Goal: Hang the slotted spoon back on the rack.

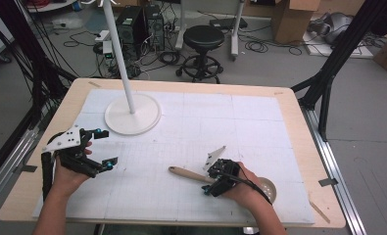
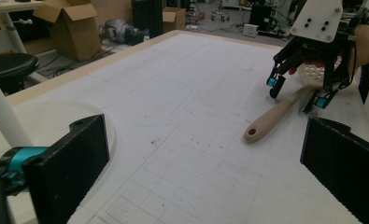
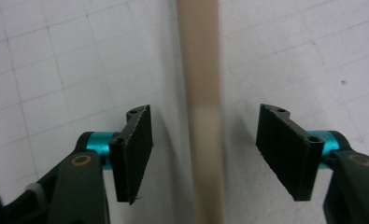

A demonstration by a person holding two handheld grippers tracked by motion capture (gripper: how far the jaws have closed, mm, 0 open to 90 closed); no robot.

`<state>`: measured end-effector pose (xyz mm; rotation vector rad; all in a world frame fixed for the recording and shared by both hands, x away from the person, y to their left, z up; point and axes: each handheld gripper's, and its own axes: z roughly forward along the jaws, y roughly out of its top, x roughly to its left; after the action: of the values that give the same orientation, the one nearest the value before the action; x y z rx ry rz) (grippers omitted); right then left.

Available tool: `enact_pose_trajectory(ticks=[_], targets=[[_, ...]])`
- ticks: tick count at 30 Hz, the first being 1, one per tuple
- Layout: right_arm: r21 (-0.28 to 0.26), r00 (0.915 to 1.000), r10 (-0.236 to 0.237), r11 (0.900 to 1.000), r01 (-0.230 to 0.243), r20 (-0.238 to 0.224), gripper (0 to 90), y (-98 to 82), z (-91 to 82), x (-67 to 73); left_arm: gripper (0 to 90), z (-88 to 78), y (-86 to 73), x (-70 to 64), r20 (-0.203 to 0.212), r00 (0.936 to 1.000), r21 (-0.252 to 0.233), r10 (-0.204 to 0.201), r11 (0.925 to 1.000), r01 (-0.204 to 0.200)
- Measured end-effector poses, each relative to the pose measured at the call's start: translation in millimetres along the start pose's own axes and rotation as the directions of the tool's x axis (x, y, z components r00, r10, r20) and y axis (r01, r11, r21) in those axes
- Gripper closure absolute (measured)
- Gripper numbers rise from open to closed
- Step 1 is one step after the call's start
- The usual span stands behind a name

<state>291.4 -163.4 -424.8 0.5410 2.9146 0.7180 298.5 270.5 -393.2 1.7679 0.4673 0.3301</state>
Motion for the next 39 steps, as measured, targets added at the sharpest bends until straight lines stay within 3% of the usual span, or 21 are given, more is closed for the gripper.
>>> enact_pose_trajectory(ticks=[4,5,6,8,14,19,20,27,32,34,36,39], targets=[[0.0,1.0,0.005,1.0,-0.005,-0.006,42.3,1.0,0.8,-0.2,1.8,0.2,0.0,0.0,0.001,1.0,0.003,0.003,1.0,-0.003],[0.001,0.9999,0.011,1.0,-0.011,-0.007,45.0,1.1,0.4,-0.4,1.8,0.6,-0.1,-0.2,0.0,1.0,0.002,0.0,1.0,0.0],[0.004,0.9997,0.022,1.0,-0.022,-0.004,53.8,1.6,-0.9,-1.3,1.8,0.5,0.1,-0.5,0.0,1.0,0.005,0.003,1.0,-0.003],[0.004,0.9996,0.028,1.0,-0.028,-0.003,58.8,1.9,-1.3,-2.9,1.8,0.3,0.1,-0.6,0.001,1.0,0.004,0.003,1.0,-0.003],[0.027,0.9997,0.026,0.999,-0.026,-0.001,63.4,5.3,-1.0,-2.7,1.8,-1.0,0.3,-0.4,-0.002,1.0,0.003,0.001,1.0,0.0],[0.081,0.9999,0.017,0.997,-0.017,0.003,66.8,13.3,0.4,-1.8,1.8,-1.4,0.7,-1.2,-0.002,1.0,-0.001,0.002,1.0,-0.002],[0.095,1.0,0.005,0.995,-0.006,0.004,71.4,15.6,0.7,-0.3,1.8,-1.4,0.7,-1.2,-0.002,1.0,0.001,0.003,1.0,-0.003],[0.101,1.0,0.002,0.995,-0.002,0.004,75.4,16.4,0.2,1.2,1.8,-2.4,1.2,-1.3,-0.003,1.0,-0.004,0.003,1.0,-0.003],[0.066,0.9994,0.022,0.998,-0.023,0.025,75.6,15.4,-3.2,-1.2,1.8,-5.0,2.0,-0.3,-0.006,1.0,-0.016,0.003,0.9999,-0.003],[-0.018,0.9989,0.043,0.999,-0.043,0.017,75.6,16.2,-13.2,-6.4,1.8,-5.7,2.1,-0.1,-0.007,1.0,-0.019,0.001,0.9998,-0.002],[-0.047,0.9989,0.044,0.998,-0.043,0.018,75.6,17.5,-17.8,-7.6,1.8,-6.0,2.2,0.1,-0.007,1.0,-0.022,0.001,0.9998,-0.001],[-0.144,0.9985,0.042,0.989,-0.036,0.036,75.6,26.1,-39.0,-11.2,1.8,-6.3,2.4,0.0,-0.007,1.0,-0.024,0.002,0.9997,-0.002]])
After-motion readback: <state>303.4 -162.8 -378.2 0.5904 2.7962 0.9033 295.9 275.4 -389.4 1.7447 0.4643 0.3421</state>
